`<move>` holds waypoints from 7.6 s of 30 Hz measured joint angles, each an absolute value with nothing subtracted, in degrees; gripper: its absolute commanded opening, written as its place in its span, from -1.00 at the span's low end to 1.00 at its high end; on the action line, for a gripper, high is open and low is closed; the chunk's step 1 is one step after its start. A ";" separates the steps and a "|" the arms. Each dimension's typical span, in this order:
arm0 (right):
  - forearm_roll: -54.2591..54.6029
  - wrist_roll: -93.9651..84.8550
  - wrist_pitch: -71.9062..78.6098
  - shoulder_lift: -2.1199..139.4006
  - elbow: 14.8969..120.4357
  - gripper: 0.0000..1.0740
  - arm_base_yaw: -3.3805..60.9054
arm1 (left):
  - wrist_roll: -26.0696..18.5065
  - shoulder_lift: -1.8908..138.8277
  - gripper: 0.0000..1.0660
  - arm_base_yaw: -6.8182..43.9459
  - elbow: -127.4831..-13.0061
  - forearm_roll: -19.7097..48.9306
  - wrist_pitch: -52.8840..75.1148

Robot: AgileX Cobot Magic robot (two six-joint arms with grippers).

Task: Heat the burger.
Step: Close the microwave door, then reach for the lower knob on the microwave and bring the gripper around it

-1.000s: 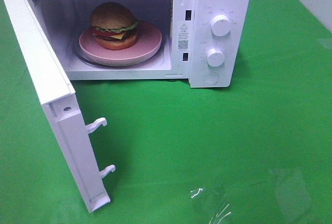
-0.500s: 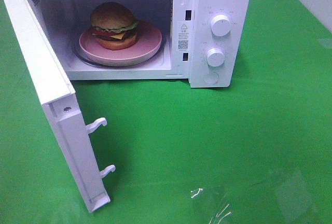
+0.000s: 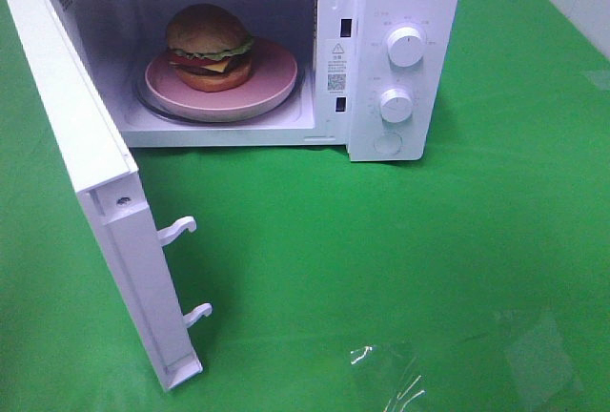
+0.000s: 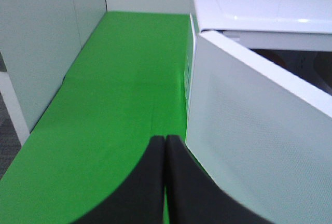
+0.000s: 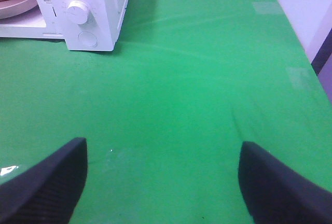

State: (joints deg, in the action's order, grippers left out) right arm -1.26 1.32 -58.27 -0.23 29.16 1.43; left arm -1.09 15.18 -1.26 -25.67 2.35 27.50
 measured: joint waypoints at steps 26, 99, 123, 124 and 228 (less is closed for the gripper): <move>-1.26 1.32 -58.27 -0.23 29.16 0.39 1.43 | 8.19 43.77 -1.00 -1.26 -8.59 -3.21 -27.10; -1.26 1.32 -58.27 -0.23 29.16 0.37 1.43 | -4.41 110.18 -1.00 43.37 -55.63 18.45 -45.32; -1.26 1.26 -58.27 -0.23 29.16 0.37 1.43 | -7.33 113.39 -1.00 38.90 -65.49 14.27 -32.26; -1.26 1.26 -58.21 -0.23 29.16 0.37 1.43 | -7.33 112.41 -1.00 38.90 -65.72 16.04 -28.13; -1.26 1.26 -58.21 -0.23 29.11 0.37 1.43 | -4.93 7.85 0.89 7.22 -29.51 7.85 59.82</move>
